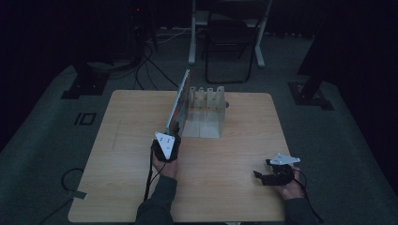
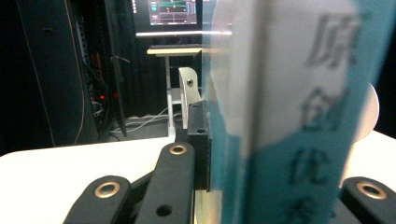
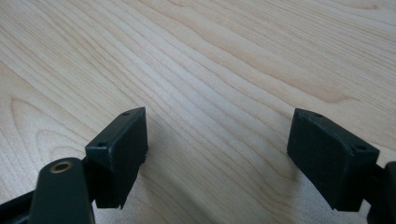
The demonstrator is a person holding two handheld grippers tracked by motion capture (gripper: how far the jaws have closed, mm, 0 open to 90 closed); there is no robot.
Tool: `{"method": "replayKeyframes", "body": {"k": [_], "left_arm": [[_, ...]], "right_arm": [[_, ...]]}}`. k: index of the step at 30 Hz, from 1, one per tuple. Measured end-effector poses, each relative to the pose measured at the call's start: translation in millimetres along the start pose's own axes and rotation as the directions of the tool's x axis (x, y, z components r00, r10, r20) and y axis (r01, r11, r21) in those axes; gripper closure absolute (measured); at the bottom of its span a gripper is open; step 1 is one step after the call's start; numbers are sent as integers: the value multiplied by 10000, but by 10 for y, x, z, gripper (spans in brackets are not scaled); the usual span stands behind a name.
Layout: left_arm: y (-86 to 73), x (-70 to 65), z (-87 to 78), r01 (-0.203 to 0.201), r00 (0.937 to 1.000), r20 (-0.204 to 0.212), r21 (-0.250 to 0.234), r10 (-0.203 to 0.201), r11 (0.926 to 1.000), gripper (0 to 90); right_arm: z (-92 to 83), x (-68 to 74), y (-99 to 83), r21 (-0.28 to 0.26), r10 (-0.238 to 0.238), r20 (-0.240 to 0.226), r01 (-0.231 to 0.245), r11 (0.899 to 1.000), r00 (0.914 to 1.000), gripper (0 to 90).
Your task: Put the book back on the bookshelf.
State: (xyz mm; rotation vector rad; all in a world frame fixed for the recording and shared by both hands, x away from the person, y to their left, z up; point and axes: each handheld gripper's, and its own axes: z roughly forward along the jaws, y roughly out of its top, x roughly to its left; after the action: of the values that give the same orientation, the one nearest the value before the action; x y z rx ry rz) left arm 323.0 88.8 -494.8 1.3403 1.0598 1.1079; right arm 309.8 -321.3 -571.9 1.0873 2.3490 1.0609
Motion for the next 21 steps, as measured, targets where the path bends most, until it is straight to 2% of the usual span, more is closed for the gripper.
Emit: {"method": "replayKeyframes", "body": {"k": [13,21], "left_arm": [[-6,29,-4,45,9997,240,-69,-43,10000,789],[-3,68,-2,110,9998,176,-77,-109,9999,777]], "right_arm": [[0,0,0,2,7,3,-7,10000,10000,198],[1,0,0,1,-16,0,16,10000,10000,196]]}}
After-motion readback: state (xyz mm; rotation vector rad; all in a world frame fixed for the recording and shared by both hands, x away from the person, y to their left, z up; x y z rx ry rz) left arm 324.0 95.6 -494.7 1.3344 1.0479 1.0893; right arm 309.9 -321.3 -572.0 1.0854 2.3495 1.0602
